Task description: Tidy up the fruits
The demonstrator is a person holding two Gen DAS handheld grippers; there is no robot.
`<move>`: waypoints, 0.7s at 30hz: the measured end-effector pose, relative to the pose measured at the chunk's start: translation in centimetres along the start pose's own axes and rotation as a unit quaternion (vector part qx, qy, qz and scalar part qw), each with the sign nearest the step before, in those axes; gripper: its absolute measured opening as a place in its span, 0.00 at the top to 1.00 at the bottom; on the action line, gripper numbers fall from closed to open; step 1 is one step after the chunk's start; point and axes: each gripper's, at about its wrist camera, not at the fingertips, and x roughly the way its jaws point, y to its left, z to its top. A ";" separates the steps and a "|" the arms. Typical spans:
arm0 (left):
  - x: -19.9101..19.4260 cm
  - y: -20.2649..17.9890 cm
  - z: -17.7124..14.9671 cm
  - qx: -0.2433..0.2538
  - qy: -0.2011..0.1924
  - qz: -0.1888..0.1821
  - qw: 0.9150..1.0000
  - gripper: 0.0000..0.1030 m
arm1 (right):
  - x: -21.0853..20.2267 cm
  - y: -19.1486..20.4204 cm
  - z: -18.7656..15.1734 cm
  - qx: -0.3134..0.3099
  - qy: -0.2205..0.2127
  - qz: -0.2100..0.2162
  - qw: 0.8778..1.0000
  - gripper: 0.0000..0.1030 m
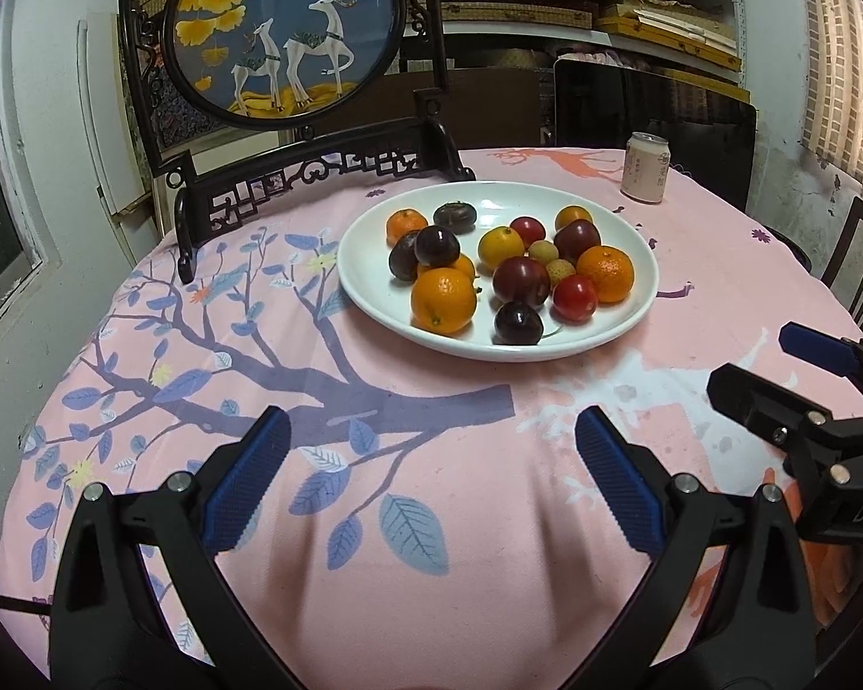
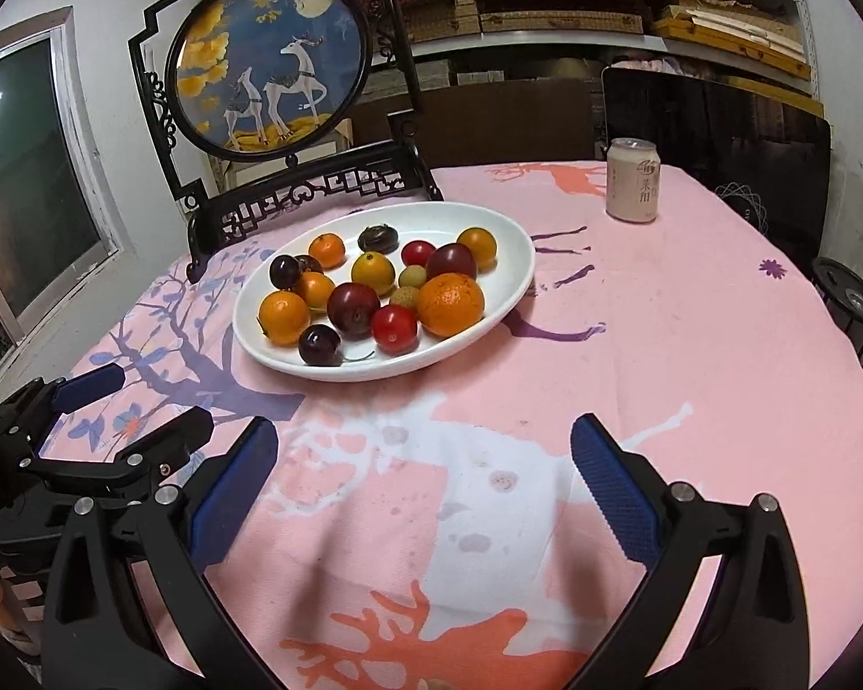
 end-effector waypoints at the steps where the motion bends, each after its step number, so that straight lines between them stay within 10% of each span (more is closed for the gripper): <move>1: -0.1 0.0 0.0 0.000 -0.002 -0.001 1.000 0.02 | 0.0 0.0 0.0 0.001 0.002 0.000 1.000 0.01; 21: -0.2 0.5 0.3 -0.013 -0.008 0.004 1.000 0.02 | 0.3 0.0 0.1 0.004 0.010 -0.002 1.000 0.01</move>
